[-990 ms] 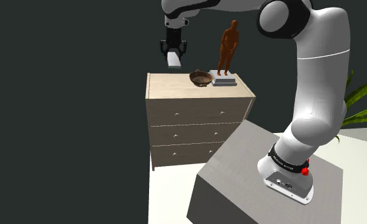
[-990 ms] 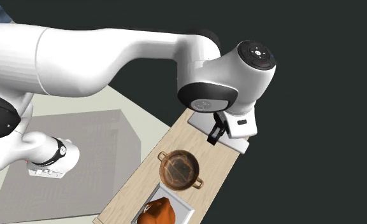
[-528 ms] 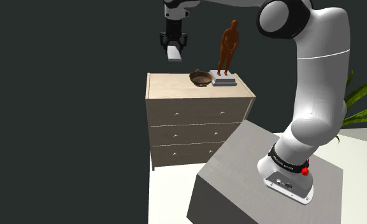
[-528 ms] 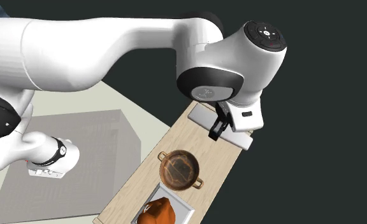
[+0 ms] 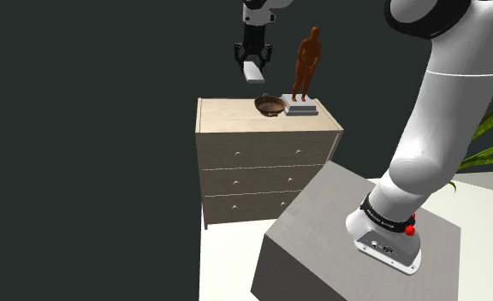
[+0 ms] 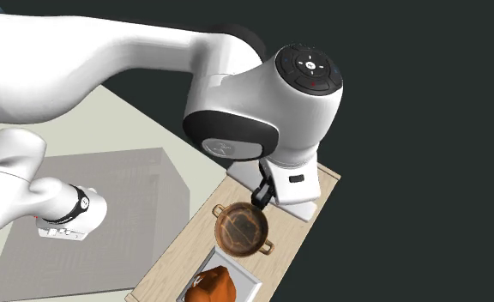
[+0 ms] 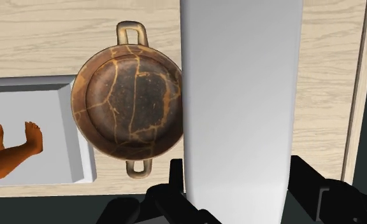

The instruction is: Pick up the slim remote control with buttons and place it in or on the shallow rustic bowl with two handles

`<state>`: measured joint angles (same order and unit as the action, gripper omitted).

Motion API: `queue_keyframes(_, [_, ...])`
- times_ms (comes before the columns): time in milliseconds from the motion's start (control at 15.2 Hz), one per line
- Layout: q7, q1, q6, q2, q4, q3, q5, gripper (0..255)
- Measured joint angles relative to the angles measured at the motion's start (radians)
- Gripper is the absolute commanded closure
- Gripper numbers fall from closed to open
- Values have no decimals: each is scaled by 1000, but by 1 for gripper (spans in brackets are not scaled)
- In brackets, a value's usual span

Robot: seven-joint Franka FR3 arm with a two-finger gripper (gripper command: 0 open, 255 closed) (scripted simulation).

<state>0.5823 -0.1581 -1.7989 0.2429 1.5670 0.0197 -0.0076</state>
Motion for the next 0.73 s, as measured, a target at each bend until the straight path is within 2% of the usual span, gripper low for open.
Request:
queue_keyframes(330, [-76,-45,-57,-161,217,-31,5,255])
queue_keyframes(726, [-89,-52,-128,-180,308,-36,5,255])
